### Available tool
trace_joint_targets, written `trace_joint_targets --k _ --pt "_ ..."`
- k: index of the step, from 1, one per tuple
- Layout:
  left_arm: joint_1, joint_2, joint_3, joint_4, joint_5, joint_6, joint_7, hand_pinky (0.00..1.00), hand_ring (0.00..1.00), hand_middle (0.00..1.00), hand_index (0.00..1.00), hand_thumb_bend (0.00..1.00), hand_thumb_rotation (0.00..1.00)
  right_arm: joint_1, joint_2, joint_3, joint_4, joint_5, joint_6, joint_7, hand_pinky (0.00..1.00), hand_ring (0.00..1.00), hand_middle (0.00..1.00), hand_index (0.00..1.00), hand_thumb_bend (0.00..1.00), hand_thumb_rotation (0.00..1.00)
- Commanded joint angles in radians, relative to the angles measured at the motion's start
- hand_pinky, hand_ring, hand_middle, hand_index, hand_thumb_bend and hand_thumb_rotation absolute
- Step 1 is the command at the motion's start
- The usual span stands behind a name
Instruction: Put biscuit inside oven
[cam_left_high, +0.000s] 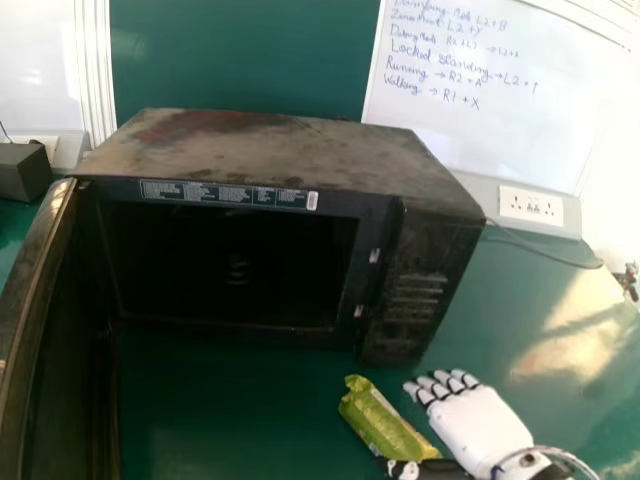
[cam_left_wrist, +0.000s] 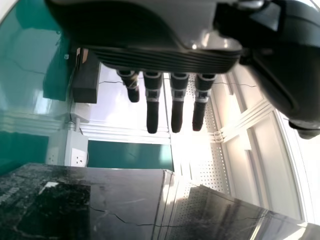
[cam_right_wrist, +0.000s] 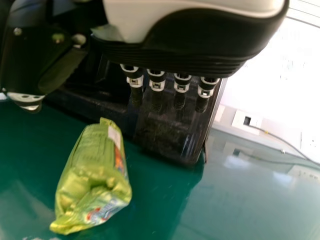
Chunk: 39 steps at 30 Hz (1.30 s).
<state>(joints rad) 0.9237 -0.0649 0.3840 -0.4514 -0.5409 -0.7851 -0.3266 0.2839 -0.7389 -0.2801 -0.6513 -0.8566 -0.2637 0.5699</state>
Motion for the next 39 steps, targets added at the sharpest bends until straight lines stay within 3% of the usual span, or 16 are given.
trace_joint_targets --k 1,9,18,24,39 --pt "0.009 -0.016 0.002 -0.006 0.009 0.0 0.008 1.0 0.83 0.88 0.87 0.98 1.0 -0.005 0.016 0.032 -0.004 -0.009 0.023 0.018 1.0 1.0 1.0 1.0 0.9 1.0" --pt "0.013 -0.011 -0.008 -0.008 0.003 0.004 0.009 1.0 0.85 0.9 0.88 0.98 1.0 -0.035 0.025 0.122 -0.001 -0.058 0.084 0.066 1.0 1.0 1.0 1.0 0.9 1.0" --pt "0.01 -0.013 -0.001 0.005 0.029 -0.018 0.008 1.0 0.85 0.91 0.88 0.94 1.0 -0.047 0.026 0.181 0.038 -0.143 0.09 0.025 1.0 1.0 1.0 1.0 0.88 1.0" --pt "0.011 -0.002 -0.004 0.02 0.002 -0.023 -0.013 1.0 0.86 0.92 0.89 0.89 1.0 -0.059 0.028 0.215 0.079 -0.189 0.108 0.012 1.0 1.0 1.0 1.0 0.87 1.0" --pt "0.021 0.0 0.006 0.03 -0.002 -0.037 -0.022 1.0 0.88 0.93 0.9 0.84 1.0 -0.101 0.032 0.264 0.165 -0.235 0.161 -0.016 1.0 1.0 1.0 1.0 0.87 1.0"
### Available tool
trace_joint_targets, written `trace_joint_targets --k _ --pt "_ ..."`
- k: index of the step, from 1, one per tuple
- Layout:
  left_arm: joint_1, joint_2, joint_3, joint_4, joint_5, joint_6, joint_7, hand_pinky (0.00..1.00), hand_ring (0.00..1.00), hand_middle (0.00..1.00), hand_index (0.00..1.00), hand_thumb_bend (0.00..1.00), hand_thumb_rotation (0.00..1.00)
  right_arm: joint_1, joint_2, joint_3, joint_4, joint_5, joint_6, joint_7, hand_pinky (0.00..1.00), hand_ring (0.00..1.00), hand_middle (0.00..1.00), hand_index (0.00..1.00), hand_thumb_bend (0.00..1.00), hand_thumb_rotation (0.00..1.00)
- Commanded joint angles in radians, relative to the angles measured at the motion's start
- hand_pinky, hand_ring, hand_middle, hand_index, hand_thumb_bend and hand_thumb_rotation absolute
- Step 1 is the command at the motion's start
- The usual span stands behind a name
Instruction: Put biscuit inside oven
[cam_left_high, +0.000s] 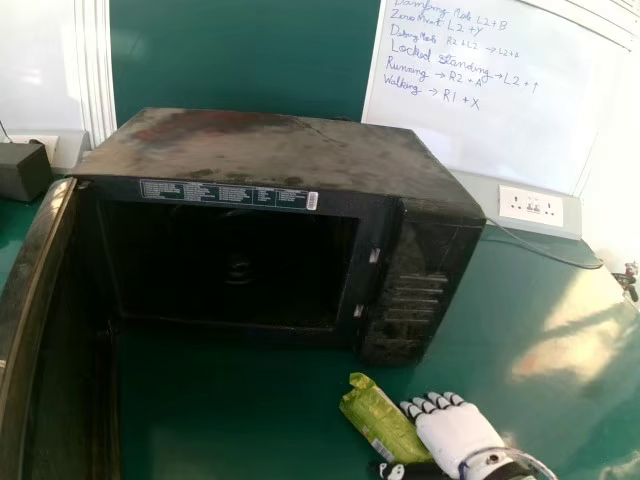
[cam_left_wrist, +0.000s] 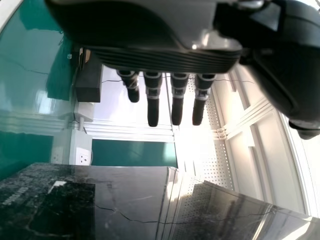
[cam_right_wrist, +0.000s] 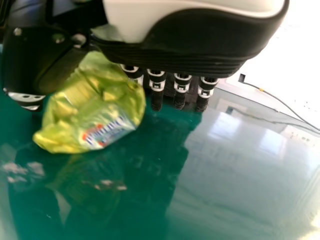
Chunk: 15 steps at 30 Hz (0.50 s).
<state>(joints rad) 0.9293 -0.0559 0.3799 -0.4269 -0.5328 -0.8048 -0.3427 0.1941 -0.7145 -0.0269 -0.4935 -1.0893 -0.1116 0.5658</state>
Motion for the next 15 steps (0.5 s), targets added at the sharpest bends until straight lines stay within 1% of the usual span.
trace_joint_targets --k 1,4,7,11,15 --pt "0.02 -0.007 0.008 0.004 -0.021 -0.014 -0.009 1.0 0.88 0.93 0.9 0.84 1.0 -0.014 0.008 0.013 0.012 -0.002 0.011 -0.014 1.0 1.0 1.0 1.0 0.87 1.0" --pt "0.03 0.0 -0.001 -0.003 -0.055 0.001 -0.024 1.0 0.88 0.93 0.89 0.83 1.0 -0.022 0.007 0.019 0.031 0.004 0.014 -0.027 1.0 1.0 1.0 1.0 0.87 1.0" --pt "0.027 -0.009 0.008 -0.002 -0.036 -0.003 -0.016 1.0 0.88 0.93 0.9 0.83 1.0 -0.036 0.011 0.034 0.053 -0.004 0.021 -0.041 1.0 1.0 1.0 1.0 0.88 1.0" --pt "0.029 -0.004 -0.002 -0.009 -0.056 0.001 -0.023 1.0 0.88 0.92 0.89 0.83 1.0 -0.059 0.018 0.064 0.093 -0.027 0.029 -0.078 1.0 1.0 1.0 1.0 0.87 1.0" --pt "0.042 -0.007 -0.002 -0.017 -0.052 0.01 -0.02 1.0 0.87 0.92 0.89 0.81 1.0 -0.078 0.027 0.086 0.12 -0.026 0.041 -0.104 1.0 1.0 1.0 1.0 0.86 1.0"
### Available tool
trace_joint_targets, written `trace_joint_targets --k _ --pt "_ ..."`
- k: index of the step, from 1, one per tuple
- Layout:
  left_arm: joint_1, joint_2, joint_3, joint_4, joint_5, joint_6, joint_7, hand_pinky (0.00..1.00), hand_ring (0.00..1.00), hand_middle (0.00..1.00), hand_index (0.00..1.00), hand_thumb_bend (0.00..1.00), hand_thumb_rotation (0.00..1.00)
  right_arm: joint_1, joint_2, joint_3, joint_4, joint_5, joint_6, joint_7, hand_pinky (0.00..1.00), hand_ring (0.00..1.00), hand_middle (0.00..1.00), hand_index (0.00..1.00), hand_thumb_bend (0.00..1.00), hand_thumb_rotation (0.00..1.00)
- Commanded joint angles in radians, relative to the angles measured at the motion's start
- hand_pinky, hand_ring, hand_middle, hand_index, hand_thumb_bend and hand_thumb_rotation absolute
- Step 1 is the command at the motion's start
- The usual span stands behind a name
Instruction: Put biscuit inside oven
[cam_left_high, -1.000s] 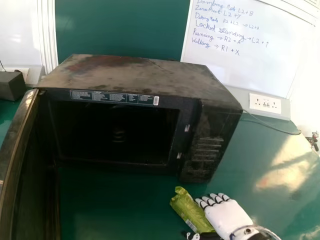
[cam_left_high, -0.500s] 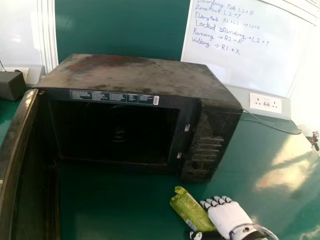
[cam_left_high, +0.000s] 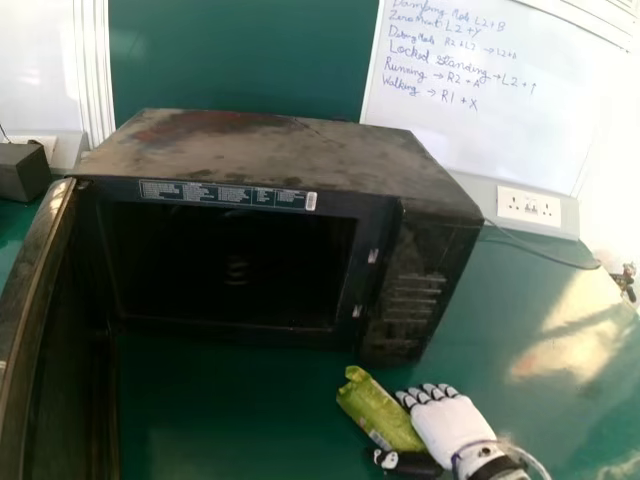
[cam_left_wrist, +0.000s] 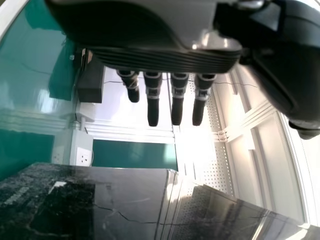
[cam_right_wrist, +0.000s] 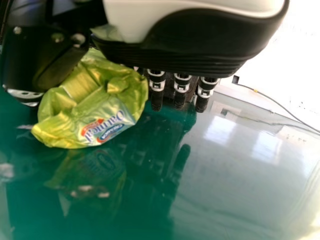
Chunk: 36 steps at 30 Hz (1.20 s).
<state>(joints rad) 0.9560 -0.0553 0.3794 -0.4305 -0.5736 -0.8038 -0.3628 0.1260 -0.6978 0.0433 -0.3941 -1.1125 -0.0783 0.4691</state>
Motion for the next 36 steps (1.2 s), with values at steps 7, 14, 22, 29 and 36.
trace_joint_targets --k 7,14,22,29,36 --pt "0.077 -0.017 -0.01 -0.09 -0.01 0.075 0.038 1.0 0.87 0.92 0.89 0.77 0.99 -0.023 0.009 0.032 0.028 0.01 0.026 -0.02 0.92 1.0 1.0 0.97 0.72 0.71" --pt "0.052 -0.065 -0.04 -0.137 -0.033 0.101 0.112 1.0 0.86 0.91 0.88 0.76 1.0 -0.019 0.003 0.038 0.034 0.018 0.028 -0.057 0.3 0.52 0.63 0.53 0.49 0.04" --pt "0.066 -0.065 -0.054 -0.173 -0.061 0.137 0.16 1.0 0.87 0.92 0.89 0.75 1.0 -0.017 -0.002 0.045 0.036 0.03 0.036 -0.06 0.16 0.24 0.48 0.49 0.51 0.0" --pt "0.065 -0.061 -0.063 -0.183 -0.088 0.148 0.174 1.0 0.88 0.93 0.9 0.74 1.0 -0.018 -0.008 0.048 0.032 0.041 0.046 -0.053 0.07 0.14 0.47 0.49 0.51 0.0" --pt "0.053 -0.052 -0.063 -0.167 -0.118 0.139 0.145 1.0 0.87 0.92 0.89 0.74 1.0 -0.005 -0.015 0.038 -0.001 0.064 0.037 -0.057 0.07 0.12 0.46 0.49 0.51 0.0"
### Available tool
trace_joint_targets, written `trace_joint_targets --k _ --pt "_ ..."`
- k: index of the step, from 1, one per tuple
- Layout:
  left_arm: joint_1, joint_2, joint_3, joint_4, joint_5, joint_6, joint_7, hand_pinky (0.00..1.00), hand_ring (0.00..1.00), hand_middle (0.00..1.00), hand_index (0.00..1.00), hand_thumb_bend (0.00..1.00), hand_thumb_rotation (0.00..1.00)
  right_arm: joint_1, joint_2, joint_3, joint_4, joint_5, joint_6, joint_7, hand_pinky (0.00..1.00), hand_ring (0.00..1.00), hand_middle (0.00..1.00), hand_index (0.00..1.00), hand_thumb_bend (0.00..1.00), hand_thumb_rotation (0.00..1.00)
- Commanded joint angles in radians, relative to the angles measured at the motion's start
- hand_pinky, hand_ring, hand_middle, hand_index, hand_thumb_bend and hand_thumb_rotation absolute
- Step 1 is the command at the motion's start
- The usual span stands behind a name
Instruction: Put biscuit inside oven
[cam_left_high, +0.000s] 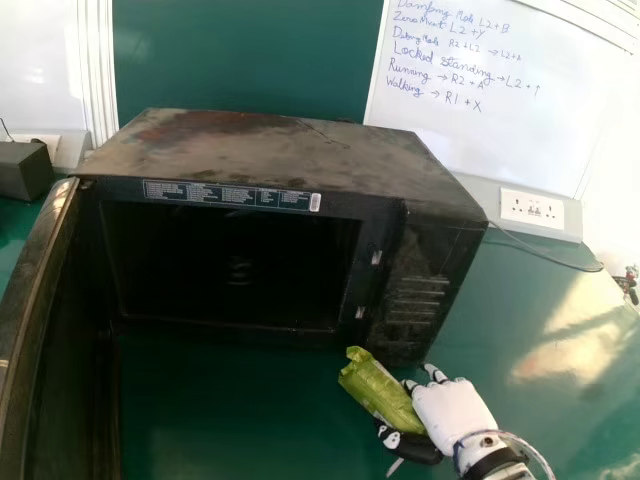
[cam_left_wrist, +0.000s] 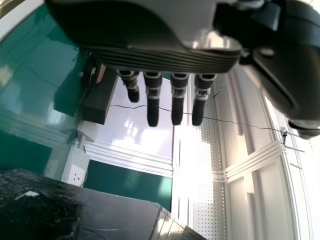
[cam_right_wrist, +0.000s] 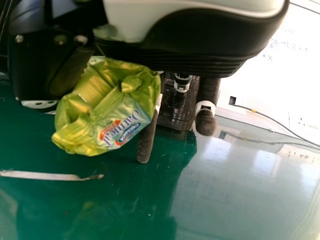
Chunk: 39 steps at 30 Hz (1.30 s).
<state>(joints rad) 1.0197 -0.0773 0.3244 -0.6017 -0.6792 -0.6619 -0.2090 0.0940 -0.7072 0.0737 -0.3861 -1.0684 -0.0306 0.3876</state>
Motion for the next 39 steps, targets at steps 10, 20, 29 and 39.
trace_joint_targets --k 10,20,29,39 --pt "-0.014 -0.035 -0.005 0.006 -0.008 -0.001 -0.013 1.0 0.87 0.92 0.88 0.74 1.0 0.087 -0.009 -0.044 -0.193 0.112 -0.049 0.045 0.07 0.12 0.47 0.49 0.51 0.0" --pt "-0.018 -0.033 -0.004 0.001 -0.015 0.008 -0.012 0.98 0.85 0.9 0.88 0.73 1.0 0.132 0.014 -0.09 -0.297 0.208 -0.127 0.034 0.08 0.14 0.47 0.49 0.51 0.0" --pt "-0.023 -0.031 0.003 -0.002 -0.014 0.012 -0.006 0.98 0.87 0.91 0.88 0.71 1.0 0.081 0.064 -0.048 -0.293 0.203 -0.165 0.034 0.07 0.14 0.47 0.49 0.51 0.0" --pt "-0.015 -0.034 -0.005 -0.015 -0.001 0.023 -0.001 0.99 0.88 0.92 0.89 0.71 1.0 0.004 0.106 -0.001 -0.254 0.208 -0.18 0.041 0.06 0.13 0.47 0.49 0.51 0.0"
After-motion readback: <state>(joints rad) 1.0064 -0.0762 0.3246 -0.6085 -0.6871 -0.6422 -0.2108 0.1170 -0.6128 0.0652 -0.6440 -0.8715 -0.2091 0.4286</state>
